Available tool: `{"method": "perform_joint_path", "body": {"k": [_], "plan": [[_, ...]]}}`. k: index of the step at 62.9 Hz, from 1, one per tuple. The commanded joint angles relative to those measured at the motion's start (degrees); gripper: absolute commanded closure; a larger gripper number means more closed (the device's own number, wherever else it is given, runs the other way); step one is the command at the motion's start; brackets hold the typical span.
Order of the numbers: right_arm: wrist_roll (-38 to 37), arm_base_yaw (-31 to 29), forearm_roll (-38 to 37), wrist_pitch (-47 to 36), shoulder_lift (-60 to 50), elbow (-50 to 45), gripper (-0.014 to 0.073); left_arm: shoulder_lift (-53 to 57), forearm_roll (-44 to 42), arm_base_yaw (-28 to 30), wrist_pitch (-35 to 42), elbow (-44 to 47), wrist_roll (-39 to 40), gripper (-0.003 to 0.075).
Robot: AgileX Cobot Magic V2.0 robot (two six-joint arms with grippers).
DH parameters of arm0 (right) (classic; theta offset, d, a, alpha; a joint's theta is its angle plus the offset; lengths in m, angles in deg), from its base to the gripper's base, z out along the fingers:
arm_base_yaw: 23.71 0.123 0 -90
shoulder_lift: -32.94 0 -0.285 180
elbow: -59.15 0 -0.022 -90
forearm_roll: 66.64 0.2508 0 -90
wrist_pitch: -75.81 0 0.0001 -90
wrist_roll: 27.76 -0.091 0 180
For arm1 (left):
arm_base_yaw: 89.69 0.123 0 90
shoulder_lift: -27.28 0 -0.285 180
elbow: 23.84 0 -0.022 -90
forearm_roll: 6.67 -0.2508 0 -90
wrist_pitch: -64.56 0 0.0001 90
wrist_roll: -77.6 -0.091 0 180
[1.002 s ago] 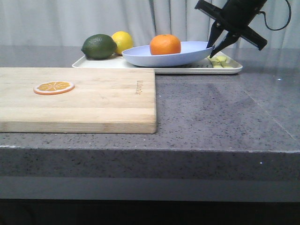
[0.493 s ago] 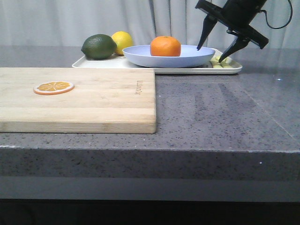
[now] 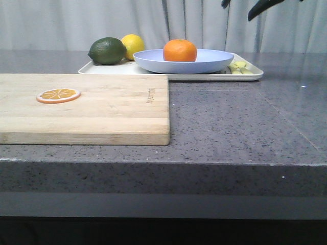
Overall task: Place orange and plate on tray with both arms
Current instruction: 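Raise the right gripper away from the plate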
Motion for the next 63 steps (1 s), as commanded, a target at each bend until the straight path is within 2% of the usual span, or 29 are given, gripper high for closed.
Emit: {"method": "perform_joint_path", "body": {"k": [1,13,20,28,36,63], "plan": [[5.07,-0.06,0.93,-1.30,-7.52,2.11,0.0137,-0.18,0.42,0.02,4.25,-1.45,0.49,0.0102],[11.58,-0.06,-1.74,0.37,-16.26,0.96,0.0137,-0.18,0.42,0.02,4.25,-1.45,0.49,0.0102],[14.33,-0.06,-4.60,-0.07,-22.71,-3.87,0.0137,-0.18,0.42,0.02,4.25,-1.45,0.49,0.0102],[18.05,-0.06,-5.02,-1.97,-30.65,-13.02,0.0137,-0.18,0.42,0.02,4.25,-1.45,0.49,0.0102],[21.57,-0.06,-5.02,-8.14,-40.67,-24.82,0.0137,-0.18,0.42,0.02,4.25,-1.45,0.49,0.0102],[22.06,-0.06,-10.93,-16.35,-70.29,-60.71,0.0137,-0.18,0.42,0.02,4.25,-1.45,0.49,0.0102]]}}
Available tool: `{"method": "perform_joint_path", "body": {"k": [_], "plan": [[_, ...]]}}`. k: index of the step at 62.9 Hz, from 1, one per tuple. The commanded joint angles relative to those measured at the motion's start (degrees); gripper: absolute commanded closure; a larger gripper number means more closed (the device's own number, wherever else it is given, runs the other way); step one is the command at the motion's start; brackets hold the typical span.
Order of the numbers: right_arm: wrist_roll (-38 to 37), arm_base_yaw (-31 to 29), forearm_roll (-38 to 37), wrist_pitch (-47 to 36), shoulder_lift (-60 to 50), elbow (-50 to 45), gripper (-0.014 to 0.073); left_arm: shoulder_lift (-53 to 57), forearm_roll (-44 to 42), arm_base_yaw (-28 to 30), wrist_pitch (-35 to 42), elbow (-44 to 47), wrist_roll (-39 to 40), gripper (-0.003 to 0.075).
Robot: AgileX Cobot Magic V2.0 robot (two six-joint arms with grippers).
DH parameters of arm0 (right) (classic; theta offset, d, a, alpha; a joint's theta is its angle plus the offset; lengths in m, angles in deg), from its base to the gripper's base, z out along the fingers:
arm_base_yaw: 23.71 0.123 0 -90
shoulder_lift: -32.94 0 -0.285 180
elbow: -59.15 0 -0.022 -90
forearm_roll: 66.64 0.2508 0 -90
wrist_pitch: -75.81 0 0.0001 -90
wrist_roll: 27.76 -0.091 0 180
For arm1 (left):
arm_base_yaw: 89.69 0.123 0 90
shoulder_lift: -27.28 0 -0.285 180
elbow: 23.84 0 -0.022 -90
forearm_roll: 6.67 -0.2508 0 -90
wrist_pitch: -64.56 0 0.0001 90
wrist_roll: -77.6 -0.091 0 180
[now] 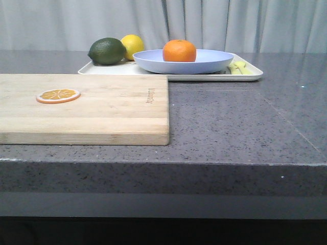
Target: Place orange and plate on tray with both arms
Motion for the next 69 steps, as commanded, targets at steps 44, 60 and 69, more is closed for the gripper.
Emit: {"method": "perform_joint_path", "body": {"k": [44,60,69], "plan": [[0.88,-0.06,-0.50,-6.79,-35.21,-27.47,0.0137,-0.18,0.42,0.02,4.38,-1.45,0.49,0.0102],[0.88,-0.06,-0.33,-6.84,-35.21,-27.58,0.0141,-0.32,0.42,0.02,4.72,-1.45,0.49,0.0103],[0.88,-0.06,-0.33,-6.84,-35.21,-27.58,0.0295,-0.32,0.42,0.02,4.59,-1.45,0.49,0.0194]]}}
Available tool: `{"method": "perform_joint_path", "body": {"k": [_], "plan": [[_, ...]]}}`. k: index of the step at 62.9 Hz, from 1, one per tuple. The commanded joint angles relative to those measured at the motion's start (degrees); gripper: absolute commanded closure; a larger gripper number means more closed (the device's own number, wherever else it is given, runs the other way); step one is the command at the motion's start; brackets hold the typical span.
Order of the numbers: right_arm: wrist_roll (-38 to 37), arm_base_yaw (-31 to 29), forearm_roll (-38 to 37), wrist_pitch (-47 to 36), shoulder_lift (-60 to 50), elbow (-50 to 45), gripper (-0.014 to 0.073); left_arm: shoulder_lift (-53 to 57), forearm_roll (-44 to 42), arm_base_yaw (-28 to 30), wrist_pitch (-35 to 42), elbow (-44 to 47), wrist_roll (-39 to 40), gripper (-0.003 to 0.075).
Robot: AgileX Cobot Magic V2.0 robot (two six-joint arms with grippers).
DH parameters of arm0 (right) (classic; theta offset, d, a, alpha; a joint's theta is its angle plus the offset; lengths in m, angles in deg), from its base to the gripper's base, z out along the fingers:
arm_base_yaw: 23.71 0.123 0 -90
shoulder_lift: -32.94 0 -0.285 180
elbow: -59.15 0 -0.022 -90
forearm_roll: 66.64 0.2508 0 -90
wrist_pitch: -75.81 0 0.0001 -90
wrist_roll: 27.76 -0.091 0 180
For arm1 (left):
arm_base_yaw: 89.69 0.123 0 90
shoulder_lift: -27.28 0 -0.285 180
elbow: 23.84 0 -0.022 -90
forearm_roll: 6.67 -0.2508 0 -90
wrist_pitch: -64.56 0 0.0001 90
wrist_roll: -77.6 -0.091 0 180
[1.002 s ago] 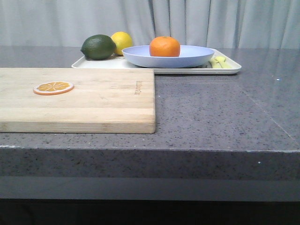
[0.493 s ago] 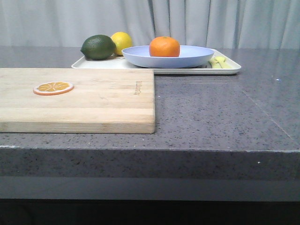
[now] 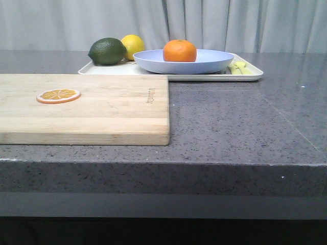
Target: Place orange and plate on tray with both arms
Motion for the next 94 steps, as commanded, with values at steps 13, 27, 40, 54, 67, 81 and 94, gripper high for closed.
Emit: {"method": "perform_joint_path", "body": {"k": [13,27,40,54,67,81,94], "plan": [[0.47,-0.06,0.17,-4.51,0.74,1.22,0.0586,-0.32,0.42,0.02,4.49,-1.45,0.49,0.0515],[0.47,-0.06,0.17,-4.57,0.74,1.22,0.0659,-0.32,0.42,0.02,4.49,-1.45,0.49,0.0740],[0.47,-0.06,0.17,-4.57,0.74,1.22,0.0659,-0.32,0.42,0.02,4.49,-1.45,0.49,0.0740],[0.47,-0.06,0.17,-4.57,0.74,1.22,0.0659,-0.32,0.42,0.02,4.49,-1.45,0.49,0.0740],[0.47,-0.06,0.17,-4.57,0.74,1.22,0.0659,0.97,0.52,0.15,4.99,-0.72,0.49,0.0740],[0.47,-0.06,0.17,-4.52,0.74,1.22,0.0659,11.09,0.00,10.35,6.53,4.28,0.49,0.0740],[0.47,-0.11,0.17,-4.52,0.74,1.22,0.0659,25.07,0.00,20.19,16.21,19.13,0.49,0.0740]]}}
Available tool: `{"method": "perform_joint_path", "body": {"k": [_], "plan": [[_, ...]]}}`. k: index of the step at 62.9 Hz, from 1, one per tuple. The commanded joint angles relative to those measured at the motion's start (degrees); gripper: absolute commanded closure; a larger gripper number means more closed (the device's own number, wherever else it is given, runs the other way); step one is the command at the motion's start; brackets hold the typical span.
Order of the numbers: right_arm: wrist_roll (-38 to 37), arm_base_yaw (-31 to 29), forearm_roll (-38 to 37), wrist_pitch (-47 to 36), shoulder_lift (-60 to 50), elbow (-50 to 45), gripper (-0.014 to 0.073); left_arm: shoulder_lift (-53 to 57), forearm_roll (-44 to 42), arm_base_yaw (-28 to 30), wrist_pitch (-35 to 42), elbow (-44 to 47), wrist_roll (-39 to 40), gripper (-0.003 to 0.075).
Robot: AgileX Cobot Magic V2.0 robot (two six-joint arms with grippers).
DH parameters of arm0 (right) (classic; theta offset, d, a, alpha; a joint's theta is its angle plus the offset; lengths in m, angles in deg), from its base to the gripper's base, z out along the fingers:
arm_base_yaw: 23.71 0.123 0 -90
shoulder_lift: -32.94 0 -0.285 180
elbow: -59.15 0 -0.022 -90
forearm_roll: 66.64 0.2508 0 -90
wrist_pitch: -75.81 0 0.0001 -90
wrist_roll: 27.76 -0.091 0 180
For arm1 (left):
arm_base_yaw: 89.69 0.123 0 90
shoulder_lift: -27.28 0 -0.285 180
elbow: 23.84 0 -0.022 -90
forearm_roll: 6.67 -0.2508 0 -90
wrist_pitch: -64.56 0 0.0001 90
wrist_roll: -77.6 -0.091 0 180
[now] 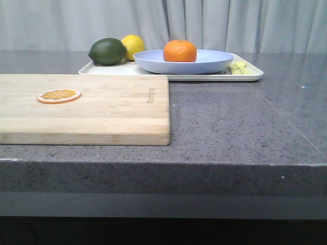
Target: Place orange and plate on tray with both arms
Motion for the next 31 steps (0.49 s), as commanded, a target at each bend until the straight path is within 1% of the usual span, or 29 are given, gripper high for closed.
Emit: {"method": "perform_joint_path", "body": {"k": [1,8,19,22,25,28,31], "plan": [[0.39,-0.11,0.17,-4.52,0.74,1.22,0.0659,4.08,0.00,2.66,10.59,4.50,0.49,0.0740],[0.39,-0.11,0.17,-4.52,0.74,1.22,0.0659,8.29,0.49,3.52,17.57,13.02,0.49,0.0740],[0.39,-0.11,0.17,-4.52,0.74,1.22,0.0659,11.17,0.85,3.52,29.08,22.09,0.49,0.0740],[0.39,-0.11,0.17,-4.52,0.74,1.22,0.0659,11.17,1.10,3.52,33.61,24.47,0.49,0.0740],[0.39,-0.11,0.17,-4.52,0.74,1.22,0.0659,11.17,1.96,3.52,35.47,25.70,0.49,0.0740],[0.39,-0.11,0.17,-4.52,0.74,1.22,0.0659,11.17,3.25,3.52,33.91,25.51,0.49,0.0740],[0.39,-0.11,0.17,-4.52,0.74,1.22,0.0659,11.17,3.26,3.52,34.26,25.62,0.49,0.0740]]}}
